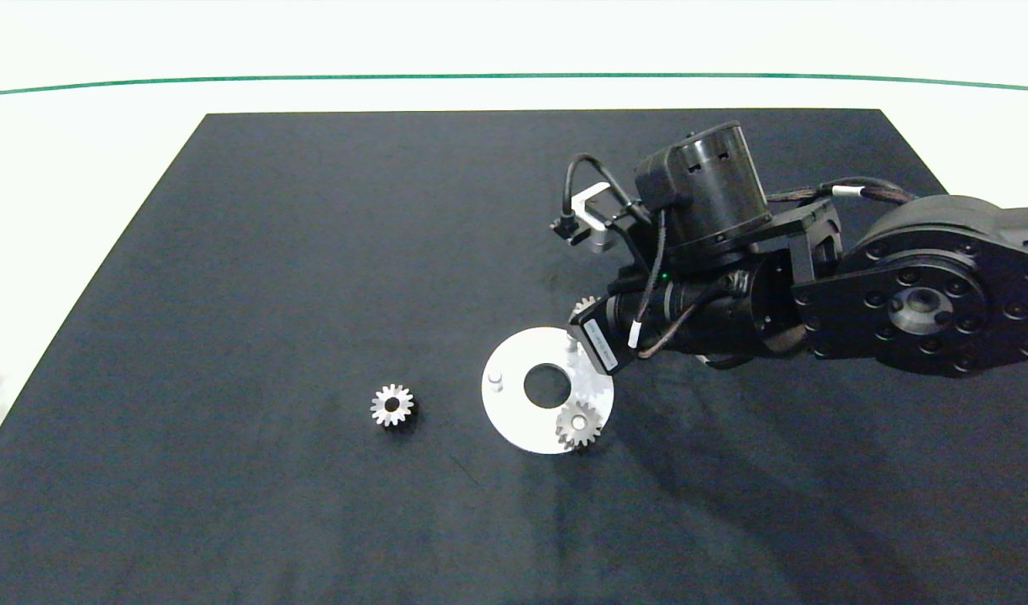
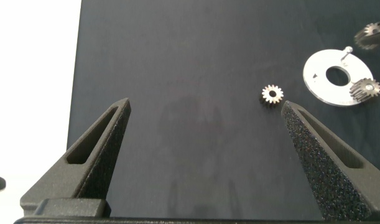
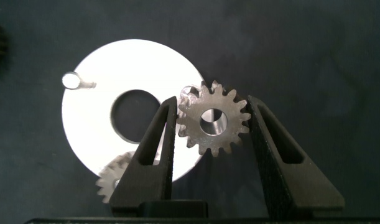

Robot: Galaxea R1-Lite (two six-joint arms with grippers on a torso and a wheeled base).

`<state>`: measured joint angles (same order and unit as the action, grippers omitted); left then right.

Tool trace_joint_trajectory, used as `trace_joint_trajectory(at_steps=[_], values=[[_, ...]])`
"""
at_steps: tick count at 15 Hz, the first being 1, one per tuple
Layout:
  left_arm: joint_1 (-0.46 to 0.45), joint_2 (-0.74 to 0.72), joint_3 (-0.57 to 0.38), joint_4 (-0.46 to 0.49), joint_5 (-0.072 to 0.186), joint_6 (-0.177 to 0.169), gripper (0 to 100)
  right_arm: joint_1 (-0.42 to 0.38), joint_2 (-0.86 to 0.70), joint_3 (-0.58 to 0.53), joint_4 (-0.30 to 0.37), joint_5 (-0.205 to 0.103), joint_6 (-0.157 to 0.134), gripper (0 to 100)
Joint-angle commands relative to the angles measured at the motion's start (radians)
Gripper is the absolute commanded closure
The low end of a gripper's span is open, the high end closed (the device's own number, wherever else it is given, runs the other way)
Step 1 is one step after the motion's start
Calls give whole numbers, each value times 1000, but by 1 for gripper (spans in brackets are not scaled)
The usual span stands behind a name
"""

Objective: Install three planetary gears onto the carrier pins

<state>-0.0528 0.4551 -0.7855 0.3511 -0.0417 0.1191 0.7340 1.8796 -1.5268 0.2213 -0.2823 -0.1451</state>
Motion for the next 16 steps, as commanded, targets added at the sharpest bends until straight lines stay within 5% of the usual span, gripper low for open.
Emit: trace_joint_trajectory(at_steps=[1,16], values=[[1,-1,3,2,-1,2,0,11,24,-26,1,-1,1,87],[-4,2,-3,0,-1,1,0,11,81,-49,0,-1,7,87]])
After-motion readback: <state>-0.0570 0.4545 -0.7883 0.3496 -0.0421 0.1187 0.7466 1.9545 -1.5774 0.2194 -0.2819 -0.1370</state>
